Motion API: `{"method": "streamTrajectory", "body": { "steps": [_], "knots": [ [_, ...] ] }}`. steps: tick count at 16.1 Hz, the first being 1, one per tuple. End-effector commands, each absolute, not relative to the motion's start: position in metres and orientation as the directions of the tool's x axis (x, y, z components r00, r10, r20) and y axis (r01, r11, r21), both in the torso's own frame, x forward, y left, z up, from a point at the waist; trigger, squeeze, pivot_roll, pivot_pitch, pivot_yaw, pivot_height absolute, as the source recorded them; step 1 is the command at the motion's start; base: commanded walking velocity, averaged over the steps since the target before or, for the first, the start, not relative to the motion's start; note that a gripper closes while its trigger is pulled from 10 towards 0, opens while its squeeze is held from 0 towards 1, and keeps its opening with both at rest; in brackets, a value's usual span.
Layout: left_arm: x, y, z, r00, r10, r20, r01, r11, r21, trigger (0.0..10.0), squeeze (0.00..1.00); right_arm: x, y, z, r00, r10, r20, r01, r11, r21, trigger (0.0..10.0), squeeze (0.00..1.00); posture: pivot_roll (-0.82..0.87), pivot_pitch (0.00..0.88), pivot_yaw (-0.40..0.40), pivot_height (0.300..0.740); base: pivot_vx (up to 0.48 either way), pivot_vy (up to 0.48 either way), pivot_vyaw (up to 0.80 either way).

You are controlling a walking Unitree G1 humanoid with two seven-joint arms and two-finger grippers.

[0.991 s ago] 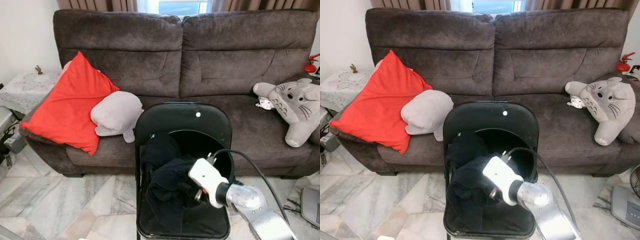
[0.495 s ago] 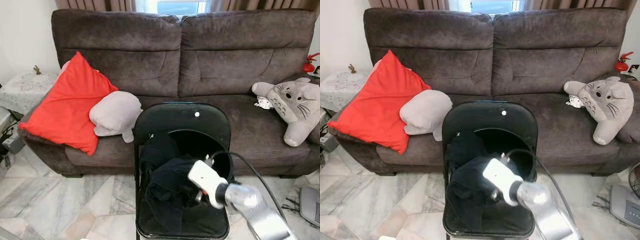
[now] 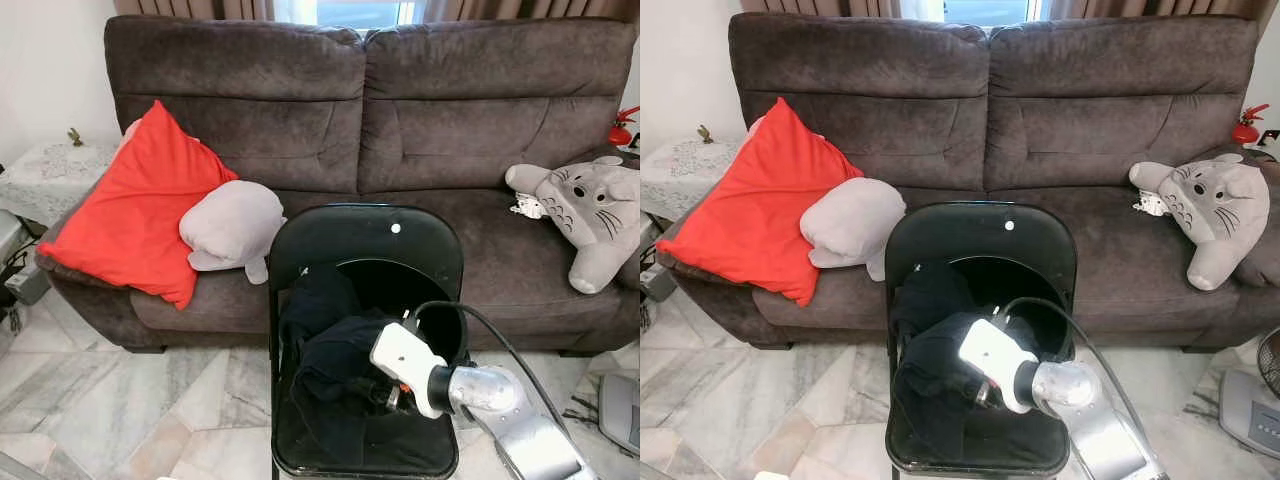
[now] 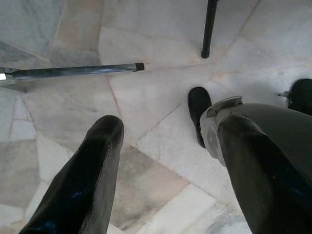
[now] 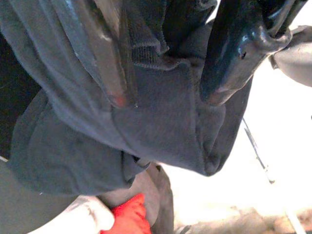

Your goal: Hang hanger

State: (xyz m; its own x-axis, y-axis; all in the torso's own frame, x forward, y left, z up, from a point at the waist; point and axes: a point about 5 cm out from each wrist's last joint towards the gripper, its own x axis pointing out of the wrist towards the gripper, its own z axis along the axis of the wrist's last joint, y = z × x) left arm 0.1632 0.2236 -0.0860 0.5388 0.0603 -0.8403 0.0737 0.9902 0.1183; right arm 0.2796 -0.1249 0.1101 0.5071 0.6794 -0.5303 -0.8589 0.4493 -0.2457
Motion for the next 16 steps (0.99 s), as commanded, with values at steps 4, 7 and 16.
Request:
{"method": "streamTrajectory", "body": {
  "steps": [4, 7, 16],
  "knots": [
    [0.156, 0.227, -0.089, 0.514, 0.069, -0.855, 0.075, 0.989, 0.125, 10.0, 0.00, 0.283, -0.133, 0.103, 0.481, 0.632, -0.608, -0.876, 0.383, -0.295, 10.0, 0.00, 0.00, 0.070, 0.037, 0.740, 0.000, 0.000, 0.00],
    [0.156, 0.225, -0.089, 0.512, 0.064, -0.856, 0.077, 0.990, 0.121, 10.0, 0.00, 0.290, -0.137, 0.107, 0.512, 0.602, -0.612, -0.858, 0.393, -0.331, 10.0, 0.00, 0.00, 0.070, 0.036, 0.740, 0.000, 0.000, 0.00],
    [0.157, 0.216, -0.091, 0.510, 0.044, -0.859, 0.095, 0.990, 0.107, 10.0, 0.00, 0.270, -0.132, 0.111, 0.533, 0.650, -0.541, -0.841, 0.475, -0.259, 10.0, 0.00, -0.01, 0.080, 0.040, 0.740, 0.000, 0.000, 0.00]
  ]
}}
